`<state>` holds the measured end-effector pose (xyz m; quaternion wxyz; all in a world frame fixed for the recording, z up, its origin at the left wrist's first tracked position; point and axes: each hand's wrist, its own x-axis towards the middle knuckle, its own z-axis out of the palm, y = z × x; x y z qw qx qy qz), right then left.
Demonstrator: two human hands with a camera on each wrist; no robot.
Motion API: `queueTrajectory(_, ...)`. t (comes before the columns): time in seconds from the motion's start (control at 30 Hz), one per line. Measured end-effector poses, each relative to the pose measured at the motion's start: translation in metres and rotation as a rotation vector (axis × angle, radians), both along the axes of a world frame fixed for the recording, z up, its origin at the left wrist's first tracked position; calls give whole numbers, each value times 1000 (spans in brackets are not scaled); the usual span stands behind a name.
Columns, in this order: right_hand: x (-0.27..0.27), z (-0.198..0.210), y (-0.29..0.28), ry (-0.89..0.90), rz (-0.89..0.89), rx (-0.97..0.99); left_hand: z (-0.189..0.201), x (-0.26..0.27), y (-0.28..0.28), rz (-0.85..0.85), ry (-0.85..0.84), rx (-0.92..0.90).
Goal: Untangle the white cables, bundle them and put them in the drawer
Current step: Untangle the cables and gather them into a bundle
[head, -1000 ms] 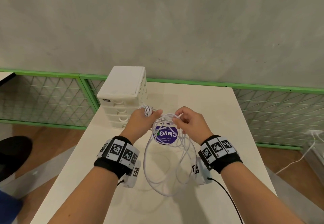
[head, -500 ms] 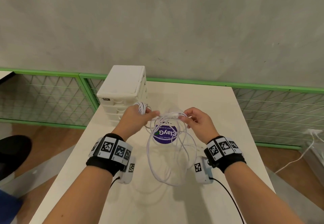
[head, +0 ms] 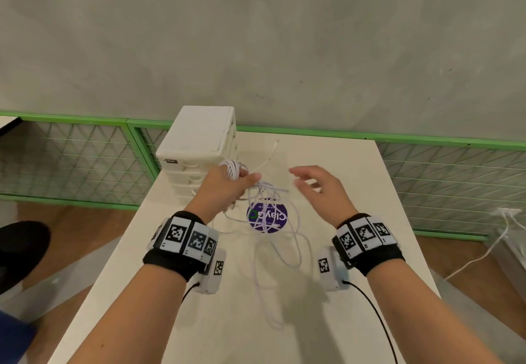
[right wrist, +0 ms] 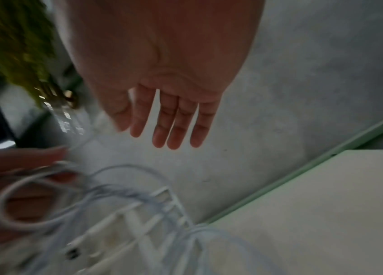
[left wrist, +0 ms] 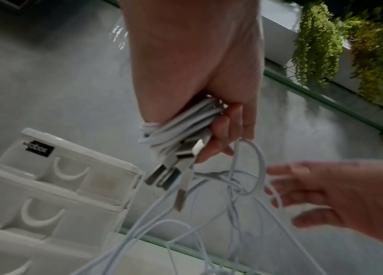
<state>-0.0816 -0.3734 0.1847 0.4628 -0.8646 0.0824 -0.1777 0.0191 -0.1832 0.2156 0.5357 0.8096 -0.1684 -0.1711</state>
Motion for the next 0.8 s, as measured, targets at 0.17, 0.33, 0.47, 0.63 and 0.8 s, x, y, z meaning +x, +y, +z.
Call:
queueTrajectory(0.17, 13, -4, 33, 156, 155, -195, 4, -8, -12, -35, -96, 2)
queueTrajectory(0.33, 8, -10, 14, 71, 62, -46, 0, -1, 0, -99, -126, 137)
queueTrajectory(0.47, 7, -7, -3, 13, -14, -178, -4, 1, 5, -85, -95, 230)
queueTrajectory(0.63, 4, -12, -27, -26, -228, -176, -11, 6, 6, -44, -99, 257)
queueTrajectory(0.8, -4, -23, -50, 42, -435, -8, -15, 11, 15, 40, -86, 239)
